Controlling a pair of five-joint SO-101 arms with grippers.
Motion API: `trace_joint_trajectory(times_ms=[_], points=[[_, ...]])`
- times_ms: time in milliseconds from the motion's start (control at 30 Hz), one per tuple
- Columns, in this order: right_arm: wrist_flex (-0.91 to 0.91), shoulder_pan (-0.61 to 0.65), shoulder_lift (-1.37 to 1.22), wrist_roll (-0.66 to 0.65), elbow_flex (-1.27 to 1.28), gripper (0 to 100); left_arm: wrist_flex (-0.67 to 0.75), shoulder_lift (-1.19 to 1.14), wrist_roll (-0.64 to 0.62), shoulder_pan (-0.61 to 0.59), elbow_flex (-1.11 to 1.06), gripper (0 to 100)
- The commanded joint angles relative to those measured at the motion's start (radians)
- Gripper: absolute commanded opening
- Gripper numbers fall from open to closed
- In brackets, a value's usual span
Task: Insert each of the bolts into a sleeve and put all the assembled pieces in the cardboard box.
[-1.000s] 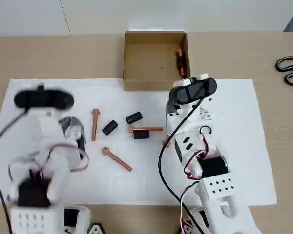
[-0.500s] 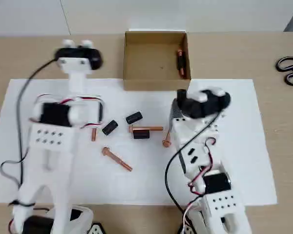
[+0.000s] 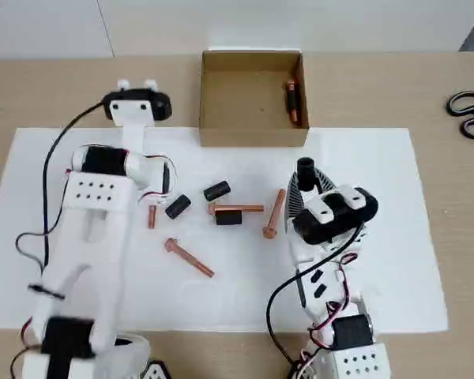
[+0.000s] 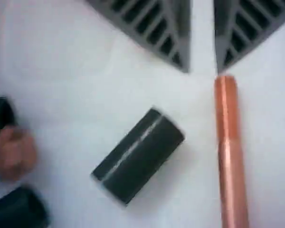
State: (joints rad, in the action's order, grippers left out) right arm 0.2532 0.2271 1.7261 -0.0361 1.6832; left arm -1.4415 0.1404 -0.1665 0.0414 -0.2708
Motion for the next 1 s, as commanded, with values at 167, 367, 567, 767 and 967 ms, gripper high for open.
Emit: trace_joint_trajectory(times_ms=[167,367,567,767,967], points=[[0.074,-0.002,0.084,-0.006,0.0,0.4,-0.043,-0.16,0.0,-0.008,0.203,14],[0.076,-0.002,0.084,-0.005,0.0,0.4,-0.002,-0.256,0.006,-0.025,0.259,14],[0.076,-0.002,0.084,-0.005,0.0,0.4,0.054,-0.361,0.008,-0.091,0.263,14],[0.076,-0.002,0.084,-0.003,0.0,0.4,0.107,-0.41,0.009,-0.092,0.263,14],[0.076,-0.002,0.084,-0.003,0.0,0.4,0.193,-0.466,0.009,-0.094,0.263,14]])
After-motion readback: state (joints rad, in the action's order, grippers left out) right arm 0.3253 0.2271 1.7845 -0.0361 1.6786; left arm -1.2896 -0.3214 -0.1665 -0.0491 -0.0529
